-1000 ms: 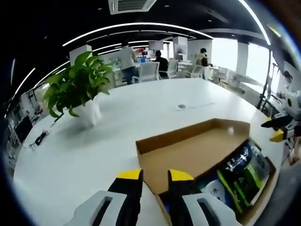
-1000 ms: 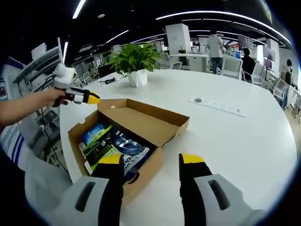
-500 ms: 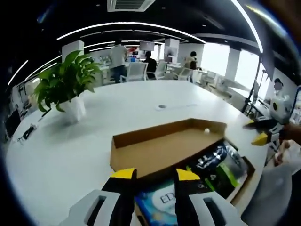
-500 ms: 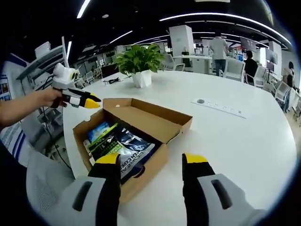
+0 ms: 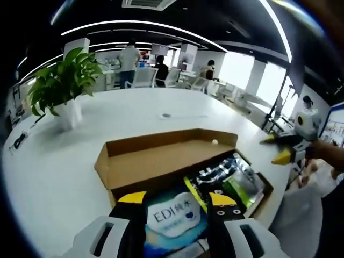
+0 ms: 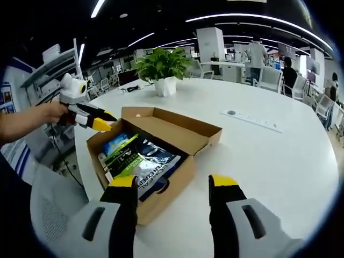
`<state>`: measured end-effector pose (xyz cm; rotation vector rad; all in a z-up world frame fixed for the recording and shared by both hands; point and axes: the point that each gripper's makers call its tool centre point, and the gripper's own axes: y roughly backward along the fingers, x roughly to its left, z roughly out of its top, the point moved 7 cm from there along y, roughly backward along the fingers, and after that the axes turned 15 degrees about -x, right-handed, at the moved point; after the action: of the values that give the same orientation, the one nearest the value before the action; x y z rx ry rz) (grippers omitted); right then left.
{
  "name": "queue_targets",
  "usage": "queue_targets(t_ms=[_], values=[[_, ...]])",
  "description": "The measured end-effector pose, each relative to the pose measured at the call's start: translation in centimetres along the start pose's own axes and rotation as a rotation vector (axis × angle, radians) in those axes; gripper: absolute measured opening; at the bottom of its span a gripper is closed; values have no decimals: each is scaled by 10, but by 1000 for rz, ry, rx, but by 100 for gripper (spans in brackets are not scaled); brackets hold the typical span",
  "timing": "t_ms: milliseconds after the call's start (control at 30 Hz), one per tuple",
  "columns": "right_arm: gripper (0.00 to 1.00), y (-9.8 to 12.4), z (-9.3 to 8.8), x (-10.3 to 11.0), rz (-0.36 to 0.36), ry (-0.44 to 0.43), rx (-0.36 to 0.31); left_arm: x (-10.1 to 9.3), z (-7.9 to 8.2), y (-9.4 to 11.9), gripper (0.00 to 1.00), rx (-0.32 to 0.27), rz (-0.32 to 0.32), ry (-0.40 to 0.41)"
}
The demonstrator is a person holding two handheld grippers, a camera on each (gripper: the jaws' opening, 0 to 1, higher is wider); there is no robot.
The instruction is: Operate the shoe box by opening the lid, removing the specified soft item, and placing it in the target area until the item is outside and the box remains undamaged.
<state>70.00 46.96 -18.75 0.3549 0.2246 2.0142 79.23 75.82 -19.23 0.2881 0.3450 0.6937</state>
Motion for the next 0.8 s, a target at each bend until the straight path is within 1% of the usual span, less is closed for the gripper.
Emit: queue_targets(t_ms=[233, 267, 300, 367, 500, 667, 767, 800], values=[[50, 2, -3, 5, 10, 2, 1, -15, -17, -4, 48, 32, -60, 4], [50, 2, -3, 5, 12, 4, 2, -26, -17, -3, 49, 31, -68, 21], [50, 3, -4, 6, 17, 9, 3, -28, -17, -3, 50, 31, -74, 28], [50, 4, -6, 6, 20, 19, 9, -27, -19, -4, 51, 37, -83, 27], [50, 5, -7, 8, 27, 31, 14, -34, -24, -5, 51, 52, -99, 26], [50, 7, -9, 9, 30, 30, 13, -37, -32, -8, 49, 80, -111, 36], [50, 7, -10, 11, 35, 26, 13, -37, -37, -11, 48, 99, -109, 64], [50, 7, -10, 12, 36, 25, 12, -36, -39, -12, 47, 103, -111, 79]])
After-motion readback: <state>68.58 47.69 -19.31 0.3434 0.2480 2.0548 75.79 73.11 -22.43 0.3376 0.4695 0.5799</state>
